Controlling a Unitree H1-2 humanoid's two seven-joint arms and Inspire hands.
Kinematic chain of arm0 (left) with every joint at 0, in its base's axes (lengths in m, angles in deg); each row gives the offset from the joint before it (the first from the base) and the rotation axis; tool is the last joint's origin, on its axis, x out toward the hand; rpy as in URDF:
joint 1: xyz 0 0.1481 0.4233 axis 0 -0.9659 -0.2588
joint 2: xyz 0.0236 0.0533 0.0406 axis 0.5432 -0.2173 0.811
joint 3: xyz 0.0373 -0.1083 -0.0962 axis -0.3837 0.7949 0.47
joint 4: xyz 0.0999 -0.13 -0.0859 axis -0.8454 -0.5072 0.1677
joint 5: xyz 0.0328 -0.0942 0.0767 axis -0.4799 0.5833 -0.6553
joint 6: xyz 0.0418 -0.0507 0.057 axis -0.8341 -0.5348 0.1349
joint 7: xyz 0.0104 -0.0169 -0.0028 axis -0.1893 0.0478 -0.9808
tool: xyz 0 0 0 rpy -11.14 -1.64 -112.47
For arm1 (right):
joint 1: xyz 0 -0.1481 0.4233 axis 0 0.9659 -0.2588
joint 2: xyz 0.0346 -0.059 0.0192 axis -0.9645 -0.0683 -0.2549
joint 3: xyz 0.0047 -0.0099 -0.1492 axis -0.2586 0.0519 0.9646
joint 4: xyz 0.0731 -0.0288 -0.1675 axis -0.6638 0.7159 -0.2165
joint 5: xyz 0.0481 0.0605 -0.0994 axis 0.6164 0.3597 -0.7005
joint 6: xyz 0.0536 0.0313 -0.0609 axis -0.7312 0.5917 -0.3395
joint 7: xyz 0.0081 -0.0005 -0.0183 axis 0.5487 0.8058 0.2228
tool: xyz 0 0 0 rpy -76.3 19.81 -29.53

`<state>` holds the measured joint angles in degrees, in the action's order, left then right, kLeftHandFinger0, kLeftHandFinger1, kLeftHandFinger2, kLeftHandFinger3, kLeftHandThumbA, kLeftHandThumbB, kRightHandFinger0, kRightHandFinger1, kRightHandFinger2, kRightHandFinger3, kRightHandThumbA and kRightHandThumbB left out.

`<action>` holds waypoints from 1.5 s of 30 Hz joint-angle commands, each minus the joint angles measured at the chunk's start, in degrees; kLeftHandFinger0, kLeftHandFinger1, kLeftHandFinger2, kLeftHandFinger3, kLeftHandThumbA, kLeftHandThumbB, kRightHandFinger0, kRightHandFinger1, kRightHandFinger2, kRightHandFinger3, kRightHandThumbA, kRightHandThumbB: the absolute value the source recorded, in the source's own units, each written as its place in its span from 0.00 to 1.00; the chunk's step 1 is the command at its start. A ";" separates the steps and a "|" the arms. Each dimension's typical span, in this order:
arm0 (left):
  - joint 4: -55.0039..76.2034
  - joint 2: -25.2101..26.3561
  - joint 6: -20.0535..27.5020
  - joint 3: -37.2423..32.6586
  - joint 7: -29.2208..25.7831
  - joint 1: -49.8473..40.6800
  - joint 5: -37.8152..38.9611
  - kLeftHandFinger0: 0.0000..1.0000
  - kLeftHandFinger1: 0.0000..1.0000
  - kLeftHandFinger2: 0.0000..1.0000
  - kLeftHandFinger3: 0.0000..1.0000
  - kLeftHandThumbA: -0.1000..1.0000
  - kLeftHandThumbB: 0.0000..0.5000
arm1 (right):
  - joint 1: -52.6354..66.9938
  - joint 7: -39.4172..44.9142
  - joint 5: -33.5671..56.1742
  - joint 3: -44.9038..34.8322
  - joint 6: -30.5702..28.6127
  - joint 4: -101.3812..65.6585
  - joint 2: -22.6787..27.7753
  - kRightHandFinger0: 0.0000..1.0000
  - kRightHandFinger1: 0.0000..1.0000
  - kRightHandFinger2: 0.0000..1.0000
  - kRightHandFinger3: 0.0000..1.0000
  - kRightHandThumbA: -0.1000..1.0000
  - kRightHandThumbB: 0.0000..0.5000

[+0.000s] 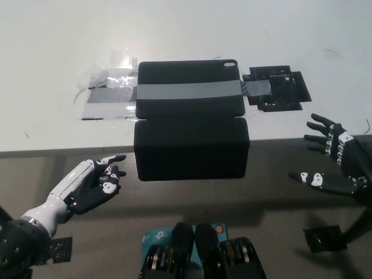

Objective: The robot uses its right hand to pull the cover of a folded tablet cover kept in the middle of the desk

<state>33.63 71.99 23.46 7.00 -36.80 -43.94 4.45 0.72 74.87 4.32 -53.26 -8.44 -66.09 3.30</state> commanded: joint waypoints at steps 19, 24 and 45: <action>2.01 0.98 -0.77 1.45 0.37 -0.68 0.33 0.71 0.80 0.94 1.00 1.00 0.23 | -1.57 -10.54 -0.36 5.58 -4.56 2.89 2.33 0.75 0.86 0.95 1.00 0.96 0.11; 2.42 0.86 -0.80 1.69 0.25 -0.73 0.73 0.71 0.81 0.94 1.00 1.00 0.19 | -1.51 -10.37 0.08 6.48 -3.05 2.26 3.03 0.74 0.85 0.95 1.00 0.94 0.04; 3.31 1.11 -0.80 1.28 0.57 -1.76 0.70 0.73 0.82 0.96 1.00 1.00 0.11 | 0.27 -11.80 -1.03 9.25 -3.86 1.55 4.90 0.77 0.88 1.00 1.00 1.00 0.24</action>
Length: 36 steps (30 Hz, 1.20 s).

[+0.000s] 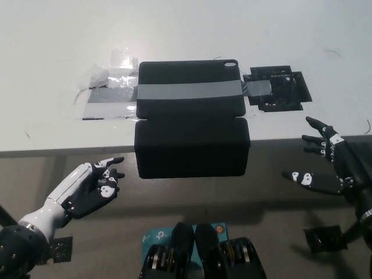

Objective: The robot uses its right hand to pull the cover of a folded tablet cover kept in the middle of the desk

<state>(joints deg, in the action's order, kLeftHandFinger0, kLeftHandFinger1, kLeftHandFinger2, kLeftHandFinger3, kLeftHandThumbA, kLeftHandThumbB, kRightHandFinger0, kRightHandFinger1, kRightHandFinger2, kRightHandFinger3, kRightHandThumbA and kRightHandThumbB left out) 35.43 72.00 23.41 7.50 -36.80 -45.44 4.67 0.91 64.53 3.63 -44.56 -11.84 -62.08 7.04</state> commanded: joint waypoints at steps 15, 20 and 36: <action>0.89 0.47 -0.75 0.56 0.11 -0.74 0.00 0.70 0.80 0.93 1.00 1.00 0.21 | 0.90 -2.19 0.23 1.46 -2.17 -1.68 1.77 0.73 0.82 0.93 1.00 1.00 0.23; 1.27 0.04 -0.75 0.55 -0.21 -1.44 0.13 0.70 0.80 0.93 1.00 1.00 0.18 | 1.15 -2.19 -0.34 2.05 -2.47 -1.62 2.48 0.81 0.86 0.93 1.00 1.00 0.21; 1.77 0.16 -0.75 0.73 -0.15 -1.30 0.08 0.69 0.79 0.91 1.00 1.00 0.18 | 0.95 -2.27 0.02 2.76 -2.94 -1.60 3.18 0.85 0.85 0.94 1.00 1.00 0.22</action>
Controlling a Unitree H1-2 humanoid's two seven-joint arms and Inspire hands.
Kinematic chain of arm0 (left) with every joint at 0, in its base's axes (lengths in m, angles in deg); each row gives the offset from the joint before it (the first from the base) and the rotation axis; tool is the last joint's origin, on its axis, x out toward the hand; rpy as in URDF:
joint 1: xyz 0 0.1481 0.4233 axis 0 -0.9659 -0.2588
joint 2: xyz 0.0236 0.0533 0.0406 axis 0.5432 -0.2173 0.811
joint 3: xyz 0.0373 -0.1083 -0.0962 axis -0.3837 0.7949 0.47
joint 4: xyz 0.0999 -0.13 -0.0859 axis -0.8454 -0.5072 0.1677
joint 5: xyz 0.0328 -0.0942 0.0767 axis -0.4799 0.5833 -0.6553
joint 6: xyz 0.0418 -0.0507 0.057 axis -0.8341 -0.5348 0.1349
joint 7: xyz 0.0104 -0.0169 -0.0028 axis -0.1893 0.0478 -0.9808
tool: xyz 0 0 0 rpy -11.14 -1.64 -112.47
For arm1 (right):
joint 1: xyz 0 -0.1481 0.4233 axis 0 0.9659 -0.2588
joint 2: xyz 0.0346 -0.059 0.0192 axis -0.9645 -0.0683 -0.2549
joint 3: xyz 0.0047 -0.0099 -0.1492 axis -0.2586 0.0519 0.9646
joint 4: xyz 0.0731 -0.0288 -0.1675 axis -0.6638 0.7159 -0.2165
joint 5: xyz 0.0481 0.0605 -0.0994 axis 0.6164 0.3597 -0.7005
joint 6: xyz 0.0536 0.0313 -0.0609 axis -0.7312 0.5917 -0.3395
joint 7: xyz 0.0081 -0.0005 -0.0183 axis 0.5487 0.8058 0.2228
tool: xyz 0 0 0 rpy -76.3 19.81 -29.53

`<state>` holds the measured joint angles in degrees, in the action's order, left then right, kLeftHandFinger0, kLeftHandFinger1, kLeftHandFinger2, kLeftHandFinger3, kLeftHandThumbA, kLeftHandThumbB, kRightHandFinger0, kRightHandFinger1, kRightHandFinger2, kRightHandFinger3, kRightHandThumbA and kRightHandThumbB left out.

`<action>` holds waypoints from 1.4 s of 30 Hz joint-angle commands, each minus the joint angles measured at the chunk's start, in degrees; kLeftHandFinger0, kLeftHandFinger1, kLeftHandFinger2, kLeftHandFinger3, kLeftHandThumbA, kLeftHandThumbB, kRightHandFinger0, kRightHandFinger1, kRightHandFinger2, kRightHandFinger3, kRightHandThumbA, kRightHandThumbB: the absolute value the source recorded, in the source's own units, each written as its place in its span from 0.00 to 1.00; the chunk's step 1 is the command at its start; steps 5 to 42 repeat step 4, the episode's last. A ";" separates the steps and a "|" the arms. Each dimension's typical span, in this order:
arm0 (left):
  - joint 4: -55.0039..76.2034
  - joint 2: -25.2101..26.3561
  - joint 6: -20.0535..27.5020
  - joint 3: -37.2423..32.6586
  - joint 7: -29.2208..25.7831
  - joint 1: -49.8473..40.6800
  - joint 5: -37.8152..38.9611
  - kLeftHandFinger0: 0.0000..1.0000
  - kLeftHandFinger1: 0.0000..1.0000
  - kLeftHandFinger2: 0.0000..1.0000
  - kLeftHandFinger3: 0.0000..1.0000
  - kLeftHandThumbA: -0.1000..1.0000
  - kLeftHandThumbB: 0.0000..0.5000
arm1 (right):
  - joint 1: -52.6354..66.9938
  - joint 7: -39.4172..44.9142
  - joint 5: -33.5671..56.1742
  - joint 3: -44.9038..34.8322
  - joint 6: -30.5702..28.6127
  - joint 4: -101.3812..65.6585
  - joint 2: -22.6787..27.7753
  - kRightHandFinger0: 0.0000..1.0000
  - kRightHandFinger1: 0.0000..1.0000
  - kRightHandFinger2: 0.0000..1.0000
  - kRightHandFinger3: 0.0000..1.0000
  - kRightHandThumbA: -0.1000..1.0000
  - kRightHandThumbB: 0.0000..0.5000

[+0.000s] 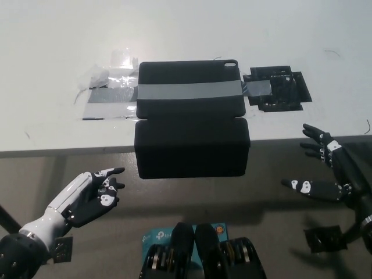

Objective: The robot uses its right hand to pull the cover of a folded tablet cover kept in the middle of the desk

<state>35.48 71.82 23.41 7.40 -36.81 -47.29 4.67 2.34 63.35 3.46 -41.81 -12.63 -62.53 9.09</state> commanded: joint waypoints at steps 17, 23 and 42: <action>1.91 0.34 -0.75 0.93 -0.20 0.46 0.29 0.70 0.79 0.92 1.00 1.00 0.16 | -0.50 -1.11 0.21 0.05 -2.61 -1.00 1.22 0.85 0.85 0.94 1.00 1.00 0.21; 1.91 0.34 -0.75 0.93 -0.20 0.46 0.29 0.70 0.79 0.92 1.00 1.00 0.16 | -0.50 -1.11 0.21 0.05 -2.61 -1.00 1.22 0.85 0.85 0.94 1.00 1.00 0.21; 1.91 0.34 -0.75 0.93 -0.20 0.46 0.29 0.70 0.79 0.92 1.00 1.00 0.16 | -0.50 -1.11 0.21 0.05 -2.61 -1.00 1.22 0.85 0.85 0.94 1.00 1.00 0.21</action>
